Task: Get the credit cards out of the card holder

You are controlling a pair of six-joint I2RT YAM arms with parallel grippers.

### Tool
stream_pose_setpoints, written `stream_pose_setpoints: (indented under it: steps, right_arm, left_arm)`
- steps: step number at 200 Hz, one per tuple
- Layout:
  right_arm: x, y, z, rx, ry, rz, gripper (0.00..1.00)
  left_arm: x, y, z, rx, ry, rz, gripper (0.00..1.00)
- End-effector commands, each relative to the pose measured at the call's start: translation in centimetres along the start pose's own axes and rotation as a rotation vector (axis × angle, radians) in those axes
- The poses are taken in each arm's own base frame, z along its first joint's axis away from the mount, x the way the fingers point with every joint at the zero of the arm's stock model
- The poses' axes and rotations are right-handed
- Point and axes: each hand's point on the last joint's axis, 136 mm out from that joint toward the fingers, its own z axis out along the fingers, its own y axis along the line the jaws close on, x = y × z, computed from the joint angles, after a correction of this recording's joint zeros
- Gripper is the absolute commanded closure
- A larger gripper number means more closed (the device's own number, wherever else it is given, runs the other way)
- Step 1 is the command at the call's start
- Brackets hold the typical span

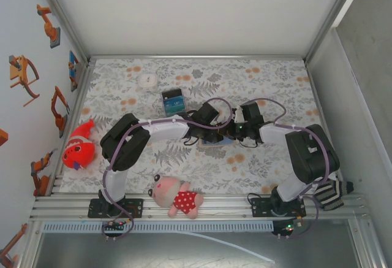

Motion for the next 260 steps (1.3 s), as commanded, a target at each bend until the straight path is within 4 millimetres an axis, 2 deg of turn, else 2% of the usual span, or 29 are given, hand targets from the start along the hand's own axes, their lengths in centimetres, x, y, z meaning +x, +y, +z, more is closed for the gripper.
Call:
stream_pose_setpoints:
  steps: [1, 16, 48, 76, 112, 138, 163, 206, 241, 260]
  right_arm:
    - [-0.3, -0.4, -0.3, 0.039, -0.006, -0.024, 0.95]
    - [-0.5, -0.6, -0.9, 0.078, -0.017, -0.044, 1.00]
    - [-1.1, -0.6, -2.4, 0.133, -0.052, -0.096, 1.00]
    - [-1.6, 0.5, -3.6, 0.117, -0.087, -0.153, 1.00]
    - [-1.8, 2.4, -5.4, 0.082, -0.136, -0.241, 1.00]
    - [-1.6, 4.2, -7.1, 0.037, -0.177, -0.320, 1.00]
    - [-1.0, 6.5, -9.1, -0.026, -0.214, -0.424, 1.00]
    - [0.3, 10.7, -12.3, -0.163, -0.273, -0.610, 1.00]
    - [1.0, 12.6, -13.5, -0.222, -0.272, -0.710, 1.00]
    - [1.4, 13.5, -13.9, -0.260, -0.255, -0.754, 1.00]
  left_arm:
    - [1.4, 0.3, 0.4, -0.015, 0.046, 0.011, 0.82]
    - [1.4, 0.4, 0.2, -0.018, 0.044, 0.012, 0.82]
    - [0.9, 0.4, -0.5, -0.021, 0.023, 0.012, 0.82]
    - [0.1, 0.2, -1.6, -0.014, -0.008, 0.011, 0.82]
    - [-1.7, 0.4, -4.1, -0.032, -0.082, -0.003, 0.74]
    - [-3.0, 1.3, -6.9, -0.078, -0.156, -0.022, 0.70]
    - [-4.7, 2.0, -10.3, -0.087, -0.255, -0.042, 0.60]
    - [-7.1, 3.0, -15.4, -0.020, -0.398, -0.084, 0.34]
    - [-8.2, 3.3, -18.9, 0.091, -0.486, -0.091, 0.15]
    - [-8.5, 2.4, -21.0, 0.160, -0.539, -0.009, 0.03]
